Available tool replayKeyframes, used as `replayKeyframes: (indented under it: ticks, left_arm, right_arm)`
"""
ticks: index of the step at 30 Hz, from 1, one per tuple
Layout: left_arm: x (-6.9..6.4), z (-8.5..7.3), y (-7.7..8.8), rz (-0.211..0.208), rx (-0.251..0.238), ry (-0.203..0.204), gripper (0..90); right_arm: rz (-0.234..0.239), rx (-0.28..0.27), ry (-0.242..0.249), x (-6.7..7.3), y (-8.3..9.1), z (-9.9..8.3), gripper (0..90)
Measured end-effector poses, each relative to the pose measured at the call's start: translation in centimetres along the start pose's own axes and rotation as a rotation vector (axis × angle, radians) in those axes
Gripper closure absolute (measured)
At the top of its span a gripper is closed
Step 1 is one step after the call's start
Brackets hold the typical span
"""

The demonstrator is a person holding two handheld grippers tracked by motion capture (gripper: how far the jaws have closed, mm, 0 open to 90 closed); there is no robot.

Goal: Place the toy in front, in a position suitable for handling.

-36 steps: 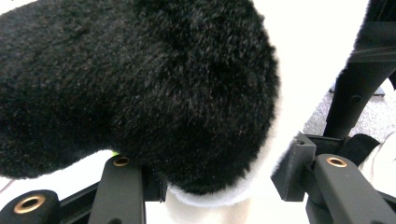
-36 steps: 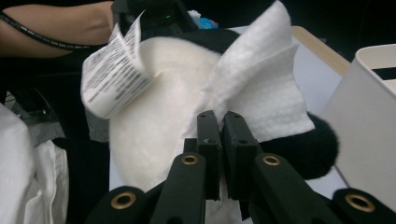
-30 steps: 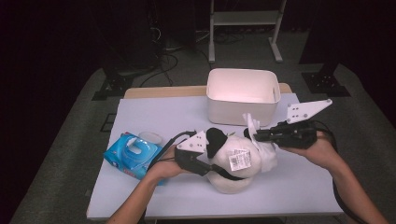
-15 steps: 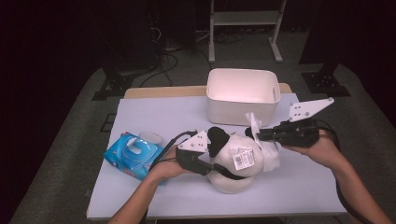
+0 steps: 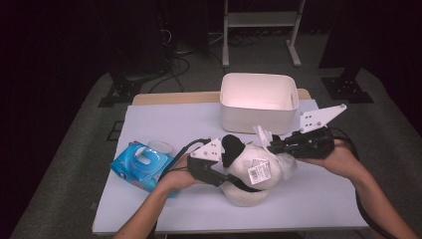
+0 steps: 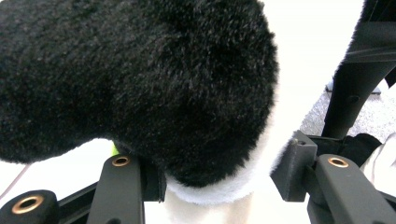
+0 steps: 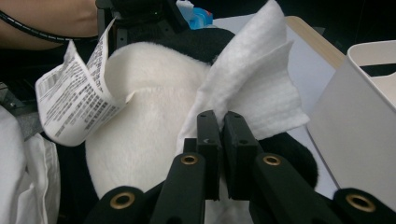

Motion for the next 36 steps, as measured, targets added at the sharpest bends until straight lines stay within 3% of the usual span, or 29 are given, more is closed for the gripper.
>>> replayKeyframes:
  ticks: [7,11,13,16,20,29,36]
  left_arm:
    - [-0.1,-0.2,0.1,-0.004,0.003,-0.011,46.9]
    - [0.1,-0.3,0.2,-0.002,0.002,0.008,46.7]
    - [0.2,-0.3,0.2,0.000,0.006,0.021,46.6]
    - [0.1,0.1,-0.1,0.000,0.010,-0.003,46.5]
    - [0.0,0.1,0.0,-0.001,0.021,-0.007,46.2]
    - [0.1,0.5,-0.3,-0.002,0.022,-0.005,46.1]
    - [0.3,0.6,-0.4,-0.003,0.022,0.021,45.7]
  right_arm:
    - [-0.042,0.020,-0.034,-1.4,0.7,-0.6,85.5]
    - [-0.047,0.037,-0.029,-1.7,0.7,-0.7,85.5]
    - [-0.019,0.049,-0.011,-1.0,0.7,-0.6,85.6]
    - [0.020,0.059,0.020,0.2,0.0,0.0,85.4]
    - [0.050,0.030,0.039,1.0,-0.7,1.5,85.4]
    - [0.052,0.053,0.027,1.1,0.0,0.6,85.4]
    - [0.119,-0.007,0.078,2.9,-0.5,3.0,85.4]
Point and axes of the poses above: each handheld gripper's, and its own axes: y roughly backward along the jaws, z roughly out of its top, x roughly to its left, the point moved 10 cm from there along -y, roughly forward along the jaws, and after that the axes turned 13 degrees about x, right-handed, at the moved point
